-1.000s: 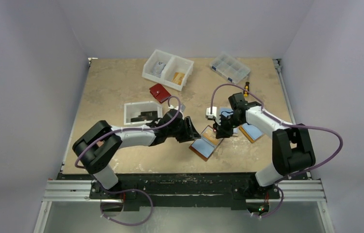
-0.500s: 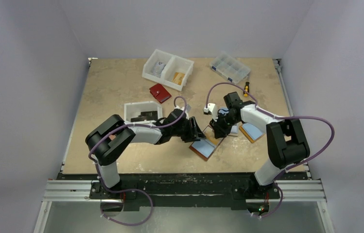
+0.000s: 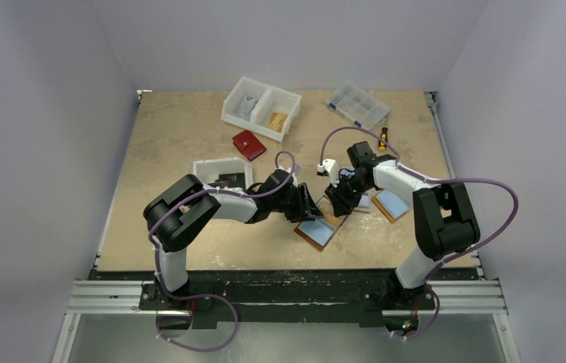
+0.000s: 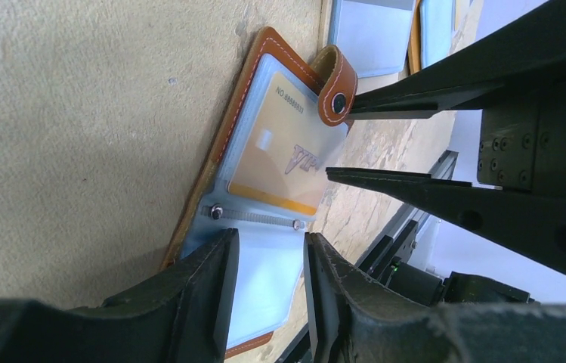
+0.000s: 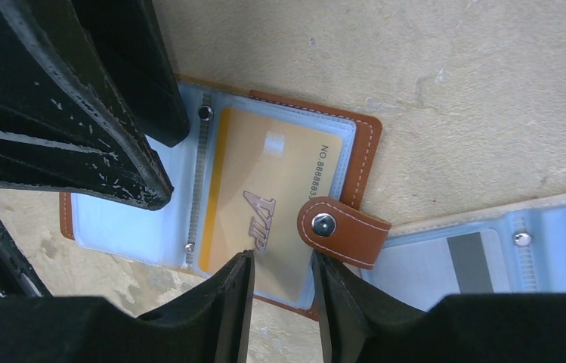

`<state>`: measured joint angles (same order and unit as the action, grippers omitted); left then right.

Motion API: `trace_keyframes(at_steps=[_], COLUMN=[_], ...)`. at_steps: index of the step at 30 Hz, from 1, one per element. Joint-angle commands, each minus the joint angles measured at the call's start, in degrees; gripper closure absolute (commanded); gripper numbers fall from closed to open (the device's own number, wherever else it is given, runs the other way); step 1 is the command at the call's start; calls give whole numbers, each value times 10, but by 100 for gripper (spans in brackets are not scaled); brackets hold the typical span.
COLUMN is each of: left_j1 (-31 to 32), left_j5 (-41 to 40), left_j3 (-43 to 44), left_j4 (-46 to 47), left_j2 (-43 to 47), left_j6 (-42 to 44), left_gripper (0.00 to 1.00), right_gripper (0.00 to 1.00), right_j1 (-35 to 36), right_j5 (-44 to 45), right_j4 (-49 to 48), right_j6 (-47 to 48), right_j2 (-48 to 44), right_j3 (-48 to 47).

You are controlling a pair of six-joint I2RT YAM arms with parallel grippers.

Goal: Take the credit cards out of the card holder
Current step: Remove the credit card from the card holder.

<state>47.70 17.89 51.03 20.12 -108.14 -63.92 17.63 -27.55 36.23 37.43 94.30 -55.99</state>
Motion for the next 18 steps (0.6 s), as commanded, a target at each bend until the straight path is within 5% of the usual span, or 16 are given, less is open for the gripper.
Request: trace_keyframes(at_steps=[1, 18], left_j1=[2, 2], left_j5=[5, 3], left_j3=[10, -8], left_j4=[9, 21], left_j2=[-10, -10], left_j6=[-2, -14], left_gripper=[60, 59], right_gripper=[58, 51], right_j1=[0, 0], right_j5=[-6, -115], right_j4=[26, 98], right_j6=[-3, 4], right_j2=[17, 61], right_j3=[-18, -62])
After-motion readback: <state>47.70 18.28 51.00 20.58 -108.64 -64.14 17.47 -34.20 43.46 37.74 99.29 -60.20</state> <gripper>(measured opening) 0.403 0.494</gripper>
